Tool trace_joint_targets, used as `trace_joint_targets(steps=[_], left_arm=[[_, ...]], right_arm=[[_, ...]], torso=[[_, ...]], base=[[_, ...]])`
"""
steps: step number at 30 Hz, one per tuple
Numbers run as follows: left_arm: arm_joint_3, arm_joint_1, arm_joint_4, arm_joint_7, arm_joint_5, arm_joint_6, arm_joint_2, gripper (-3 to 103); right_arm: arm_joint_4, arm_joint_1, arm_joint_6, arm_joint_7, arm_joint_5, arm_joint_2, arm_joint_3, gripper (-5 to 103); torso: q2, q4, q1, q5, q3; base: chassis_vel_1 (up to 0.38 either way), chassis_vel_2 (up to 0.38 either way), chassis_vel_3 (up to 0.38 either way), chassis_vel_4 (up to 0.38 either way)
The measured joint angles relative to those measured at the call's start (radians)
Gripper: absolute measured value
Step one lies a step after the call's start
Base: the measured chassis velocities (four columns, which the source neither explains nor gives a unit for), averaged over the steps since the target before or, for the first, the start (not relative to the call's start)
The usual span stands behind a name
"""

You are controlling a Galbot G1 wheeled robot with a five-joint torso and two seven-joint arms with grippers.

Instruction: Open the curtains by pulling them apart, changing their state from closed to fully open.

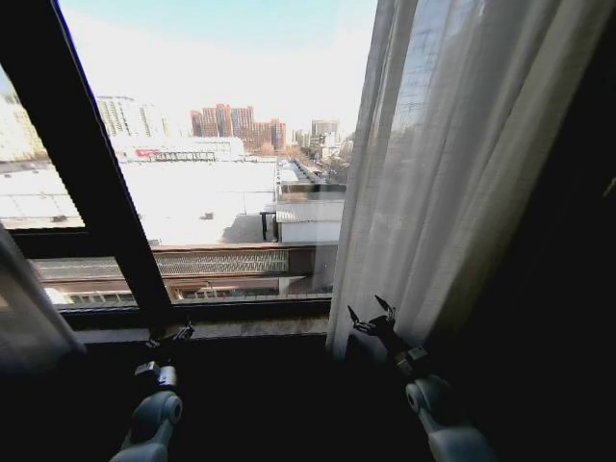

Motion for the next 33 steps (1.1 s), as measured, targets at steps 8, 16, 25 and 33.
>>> trace_joint_targets(steps=[8,16,25,33], left_arm=[[0.0,0.0,0.0,0.0,0.0,0.0,0.0,100],[0.0,0.0,0.0,0.0,0.0,0.0,0.0,100],[0.0,0.0,0.0,0.0,0.0,0.0,0.0,100],[0.0,0.0,0.0,0.0,0.0,0.0,0.0,100]], right_arm=[[-0.079,0.102,-0.012,0.066,-0.041,0.016,-0.072,100],[-0.166,0.185,-0.014,0.094,-0.041,0.042,-0.132,100],[-0.309,0.313,-0.009,0.123,-0.051,0.096,-0.181,100],[-0.377,0.381,-0.007,0.147,-0.059,0.095,-0.176,100]], torso=[[0.0,0.0002,0.0,0.0,0.0],[0.0,0.0001,0.0,-0.0001,0.0],[0.0,0.0003,0.0,0.0,0.0],[0.0,0.0001,0.0,0.0,0.0]], base=[[0.0,0.0,0.0,0.0],[0.0,0.0,0.0,0.0],[0.0,0.0,0.0,0.0],[0.0,0.0,0.0,0.0]])
